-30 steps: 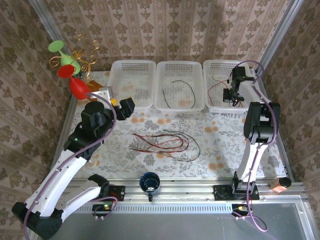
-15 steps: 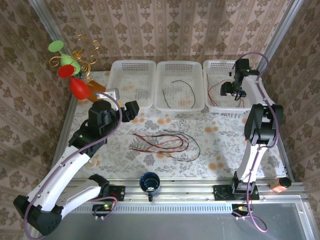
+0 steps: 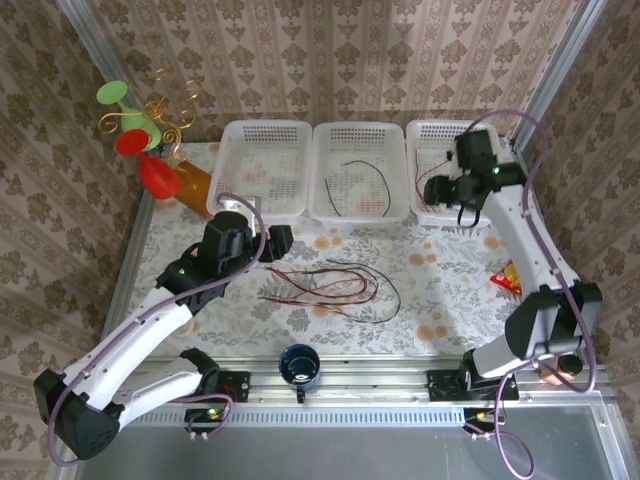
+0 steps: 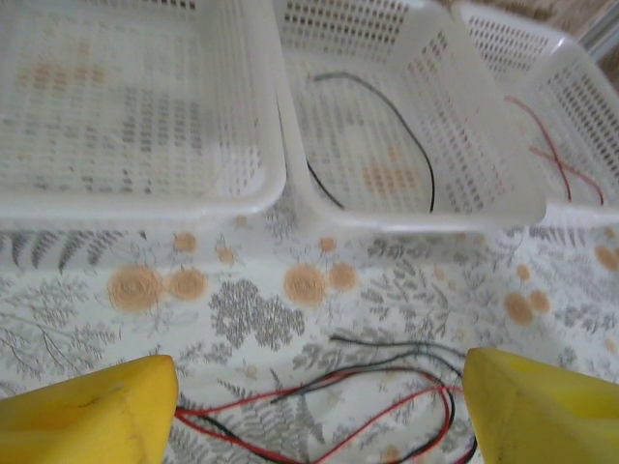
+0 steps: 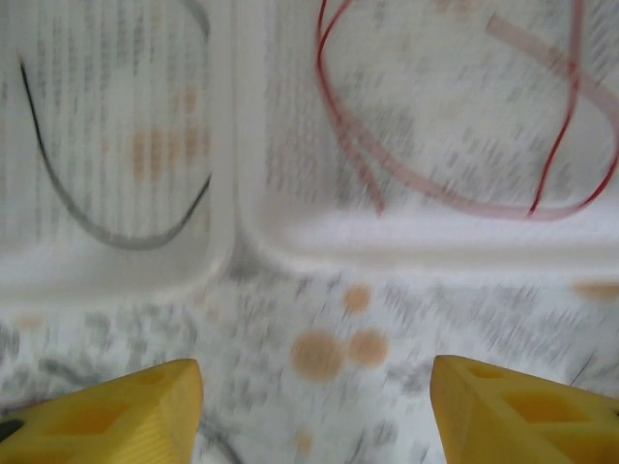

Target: Untangle the cables

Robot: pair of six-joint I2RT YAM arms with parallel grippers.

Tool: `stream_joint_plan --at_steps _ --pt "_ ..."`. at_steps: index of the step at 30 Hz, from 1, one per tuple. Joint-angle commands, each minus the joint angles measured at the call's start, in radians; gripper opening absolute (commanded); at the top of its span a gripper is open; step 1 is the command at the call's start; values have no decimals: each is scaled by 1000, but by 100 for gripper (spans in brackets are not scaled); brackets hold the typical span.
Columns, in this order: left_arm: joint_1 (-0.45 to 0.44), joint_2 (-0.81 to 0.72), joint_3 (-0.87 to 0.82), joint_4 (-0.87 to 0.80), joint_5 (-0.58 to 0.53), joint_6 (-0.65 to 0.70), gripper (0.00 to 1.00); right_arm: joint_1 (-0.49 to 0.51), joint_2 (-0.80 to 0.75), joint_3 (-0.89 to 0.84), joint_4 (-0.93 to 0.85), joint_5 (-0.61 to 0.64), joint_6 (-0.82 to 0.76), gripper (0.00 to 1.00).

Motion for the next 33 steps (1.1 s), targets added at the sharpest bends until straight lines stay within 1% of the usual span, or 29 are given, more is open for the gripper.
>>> stream_joint_plan --at_steps 1,5,9,12,16,19,24,27,33 --pt "-27 9 -32 -4 11 -39 78 73 -102 -146 -59 6 106 61" --pt "-60 19 -55 20 2 -52 78 173 -187 -307 -44 -42 158 58" --pt "-73 33 -65 36 1 -60 78 258 -238 -443 76 -96 163 56" --pt "-78 50 -61 45 8 -67 78 323 -230 -521 203 -112 161 56" --pt "-87 67 -45 50 14 -66 77 388 -172 -600 360 -83 127 53" --pt "-94 73 -37 46 14 -69 77 404 -107 -617 436 -50 100 47" --pt "-101 75 -41 45 11 -74 77 414 -18 -618 498 -22 46 44" --pt "-101 74 -37 44 12 -64 77 414 21 -611 518 11 40 41" --pt "-101 74 -18 20 11 -43 77 414 97 -588 533 15 26 40"
